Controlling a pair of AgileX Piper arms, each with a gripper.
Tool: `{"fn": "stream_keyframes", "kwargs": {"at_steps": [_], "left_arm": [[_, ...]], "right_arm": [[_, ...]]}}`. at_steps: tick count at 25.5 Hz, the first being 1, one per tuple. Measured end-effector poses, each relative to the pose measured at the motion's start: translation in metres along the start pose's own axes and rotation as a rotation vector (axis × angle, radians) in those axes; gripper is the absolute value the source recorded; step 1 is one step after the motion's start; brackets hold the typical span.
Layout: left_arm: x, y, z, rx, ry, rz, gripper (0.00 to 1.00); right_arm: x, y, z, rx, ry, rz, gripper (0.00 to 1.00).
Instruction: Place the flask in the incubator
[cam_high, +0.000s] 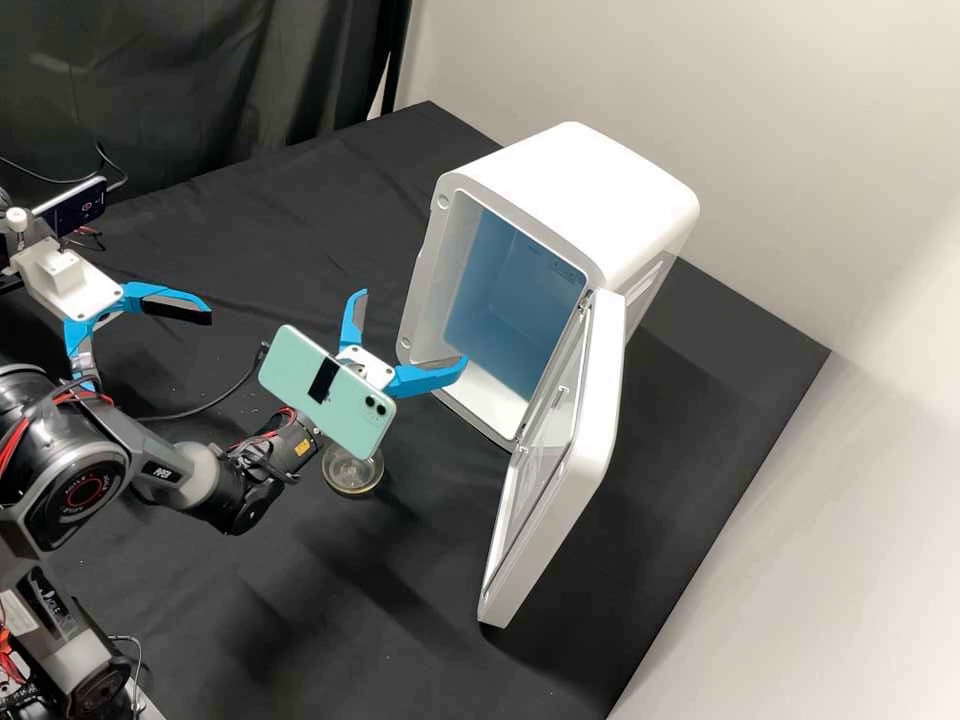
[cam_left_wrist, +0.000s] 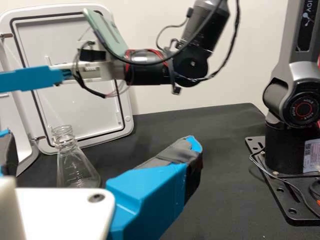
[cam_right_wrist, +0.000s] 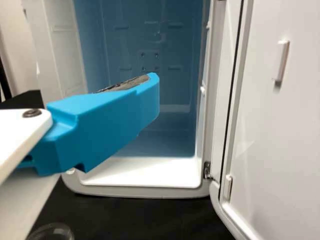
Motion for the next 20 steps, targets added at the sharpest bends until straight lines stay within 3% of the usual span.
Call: {"fn": "stream_keyframes", "kwargs": {"at_steps": [2, 7, 12, 20], "left_arm": [[0.000, -0.0006, 0.000, 0.000, -0.001, -0.003, 1.00], [0.001, -0.0020, 0.000, -0.004, 0.008, -0.007, 1.00], [0.001, -0.0021, 0.001, -0.005, 0.009, -0.005, 1.00], [0.001, -0.0018, 0.002, -0.002, 0.011, 0.000, 1.00]], "right_arm": [[-0.005, -0.004, 0.001, -0.002, 0.001, -0.016, 1.00], [-0.020, -0.017, 0.005, -0.042, -0.010, -0.089, 1.00], [-0.033, -0.026, 0.009, -0.051, -0.023, -0.146, 1.00], [-0.050, -0.028, 0.008, -0.072, -0.003, -0.189, 1.00]]}}
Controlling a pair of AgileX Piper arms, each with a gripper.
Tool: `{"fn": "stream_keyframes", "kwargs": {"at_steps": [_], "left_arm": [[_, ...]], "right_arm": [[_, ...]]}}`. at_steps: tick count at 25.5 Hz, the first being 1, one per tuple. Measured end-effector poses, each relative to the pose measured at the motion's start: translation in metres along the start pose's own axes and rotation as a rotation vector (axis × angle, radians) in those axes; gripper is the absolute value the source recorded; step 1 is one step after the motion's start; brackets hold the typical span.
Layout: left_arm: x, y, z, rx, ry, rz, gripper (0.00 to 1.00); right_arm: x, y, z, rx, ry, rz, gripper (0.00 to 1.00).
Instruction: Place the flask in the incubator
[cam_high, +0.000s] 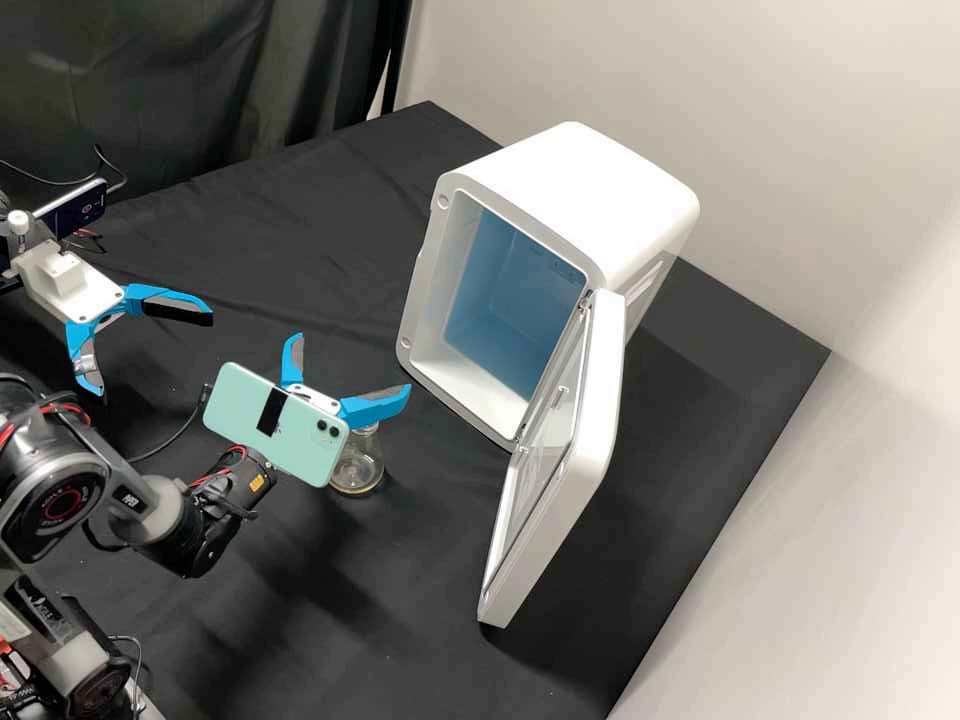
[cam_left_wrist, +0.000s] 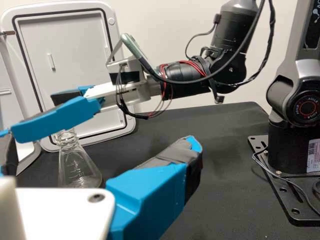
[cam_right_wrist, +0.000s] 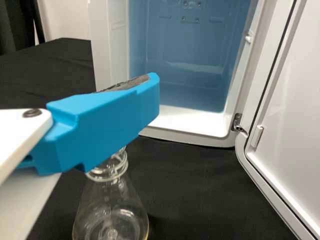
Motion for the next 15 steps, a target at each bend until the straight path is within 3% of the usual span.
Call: {"fn": "stream_keyframes", "kwargs": {"at_steps": [9, 15], "left_arm": [[0.000, -0.0001, 0.002, -0.001, -0.008, 0.001, 1.00], [0.000, -0.0003, 0.003, -0.002, -0.013, 0.000, 1.00]], "right_arm": [[-0.014, -0.001, 0.013, -0.005, -0.053, -0.016, 1.00], [-0.023, -0.003, 0.017, 0.005, -0.066, -0.040, 1.00]]}}
